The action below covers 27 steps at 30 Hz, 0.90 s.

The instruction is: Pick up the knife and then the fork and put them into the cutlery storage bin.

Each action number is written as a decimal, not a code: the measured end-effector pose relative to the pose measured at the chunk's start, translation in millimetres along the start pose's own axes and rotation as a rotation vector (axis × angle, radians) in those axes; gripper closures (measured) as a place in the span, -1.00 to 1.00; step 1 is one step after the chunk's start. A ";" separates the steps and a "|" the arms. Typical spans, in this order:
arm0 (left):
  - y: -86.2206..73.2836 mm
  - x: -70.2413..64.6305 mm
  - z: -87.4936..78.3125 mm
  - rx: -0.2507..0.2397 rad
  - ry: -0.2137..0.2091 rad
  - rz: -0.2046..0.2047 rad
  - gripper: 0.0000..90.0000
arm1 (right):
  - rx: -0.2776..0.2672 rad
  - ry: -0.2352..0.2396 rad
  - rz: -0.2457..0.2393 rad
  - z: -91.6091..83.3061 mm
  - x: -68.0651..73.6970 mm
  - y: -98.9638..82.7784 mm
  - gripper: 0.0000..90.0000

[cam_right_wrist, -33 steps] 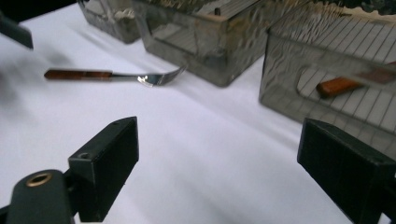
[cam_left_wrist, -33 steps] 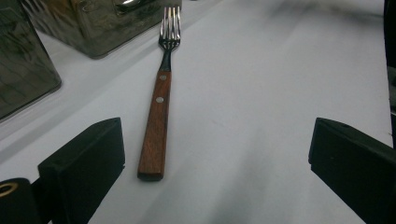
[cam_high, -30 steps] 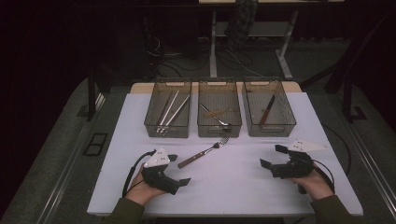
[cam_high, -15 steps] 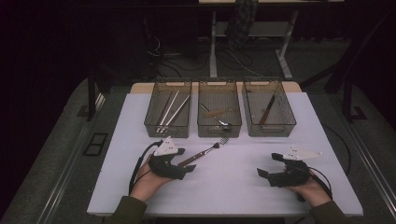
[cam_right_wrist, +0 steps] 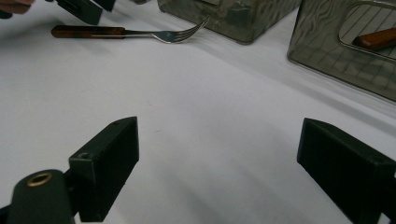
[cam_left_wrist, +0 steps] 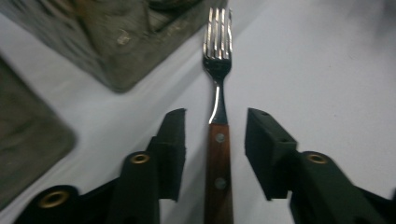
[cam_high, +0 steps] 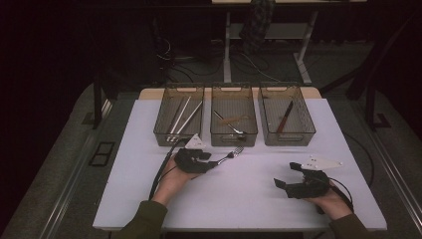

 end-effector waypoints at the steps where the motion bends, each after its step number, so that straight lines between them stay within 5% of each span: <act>1: -0.3 -0.1 2.6 0.010 0.001 0.006 0.36 | 0.000 -0.001 0.000 0.4 -0.3 0.1 -0.72; 8: -0.5 -1.2 14.7 0.026 -0.002 -0.004 0.52 | 0.002 0.002 -0.005 0.9 0.3 -0.1 -0.72; 10: -4.2 -1.4 16.2 0.055 0.002 0.019 0.56 | 0.003 -0.001 -0.007 0.6 0.1 -0.1 -0.72; 20: -5.2 -3.9 17.8 0.045 0.015 0.066 0.69 | -0.003 -0.008 -0.006 -0.2 -1.1 1.0 -0.72; 27: -5.4 -3.7 17.0 0.037 0.017 0.066 0.70 | -0.019 -0.013 0.043 1.1 -4.5 2.4 -0.72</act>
Point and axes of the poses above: each handheld gripper's, and its own axes: z roughly forward along the jaws, y roughly out of its top, x roughly to its left, the point moved 9 cm from there along z, roughly forward along the jaws, and after that the axes turned 6 degrees about -x, right-handed, at the moved point
